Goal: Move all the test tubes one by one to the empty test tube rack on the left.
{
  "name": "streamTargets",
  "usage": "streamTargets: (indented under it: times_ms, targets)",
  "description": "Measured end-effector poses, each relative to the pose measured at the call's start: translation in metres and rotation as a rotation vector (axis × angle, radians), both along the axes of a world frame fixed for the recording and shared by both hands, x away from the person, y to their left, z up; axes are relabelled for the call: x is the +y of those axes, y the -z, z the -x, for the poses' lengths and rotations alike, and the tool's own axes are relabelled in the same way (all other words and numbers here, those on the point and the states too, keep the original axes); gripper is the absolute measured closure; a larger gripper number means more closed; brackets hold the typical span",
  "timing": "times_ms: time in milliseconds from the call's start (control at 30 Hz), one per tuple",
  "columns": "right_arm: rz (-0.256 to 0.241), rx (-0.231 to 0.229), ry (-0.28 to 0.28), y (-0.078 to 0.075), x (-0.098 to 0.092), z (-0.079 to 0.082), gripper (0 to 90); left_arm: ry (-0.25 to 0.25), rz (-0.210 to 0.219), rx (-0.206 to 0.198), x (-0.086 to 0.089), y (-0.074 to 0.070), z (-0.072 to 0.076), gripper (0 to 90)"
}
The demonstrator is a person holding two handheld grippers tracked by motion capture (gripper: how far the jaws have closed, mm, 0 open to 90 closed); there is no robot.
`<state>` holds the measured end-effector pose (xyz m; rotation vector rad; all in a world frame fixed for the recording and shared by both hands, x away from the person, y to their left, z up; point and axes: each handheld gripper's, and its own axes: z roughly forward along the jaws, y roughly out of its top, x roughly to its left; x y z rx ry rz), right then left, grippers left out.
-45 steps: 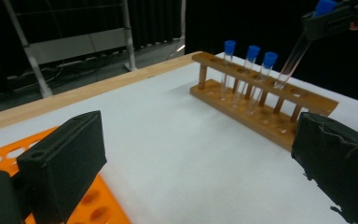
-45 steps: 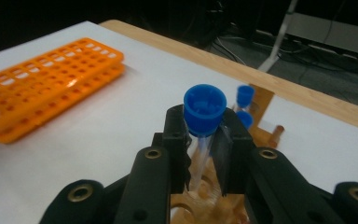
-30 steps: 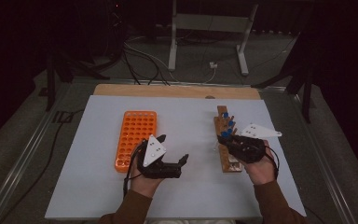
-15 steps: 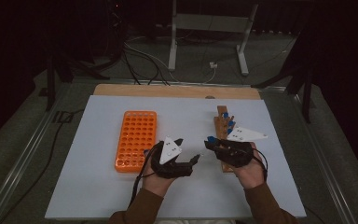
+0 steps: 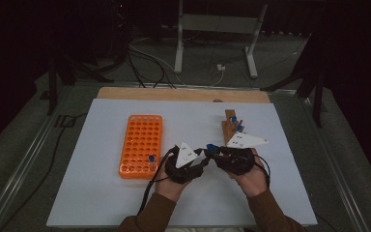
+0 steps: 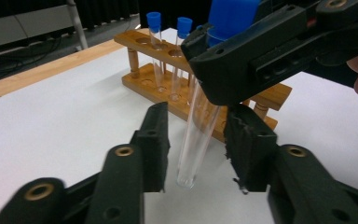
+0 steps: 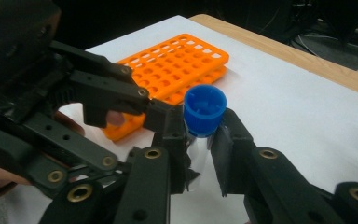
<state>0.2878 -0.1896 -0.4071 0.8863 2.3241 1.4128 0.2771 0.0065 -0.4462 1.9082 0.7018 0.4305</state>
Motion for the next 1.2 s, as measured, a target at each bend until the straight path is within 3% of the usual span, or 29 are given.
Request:
streamTargets:
  times_ms: [400,600,767,1033,1100,1200]
  targets:
    - [-0.002,0.012,-0.03,0.0,0.003,0.001,76.6,0.026,-0.008,-0.002,-0.001,0.002,-0.001,75.7]
    - [-0.02,0.034,-0.035,0.002,0.002,-0.001,75.4,0.032,-0.011,-0.001,-0.002,0.003,0.0,78.0]
    - [-0.065,0.044,-0.047,0.001,-0.006,-0.003,56.0,0.003,-0.003,0.018,0.003,0.004,-0.003,78.1]
    - [-0.07,0.027,-0.007,0.001,-0.019,-0.003,21.8,-0.034,0.029,0.033,0.015,0.006,-0.003,78.1]
    - [-0.058,0.021,0.021,0.002,-0.021,-0.004,15.7,-0.035,0.034,0.033,0.017,0.006,-0.001,78.1]
    - [-0.054,0.02,0.047,0.006,-0.025,-0.005,13.5,-0.029,0.042,0.036,0.021,0.004,0.001,78.1]
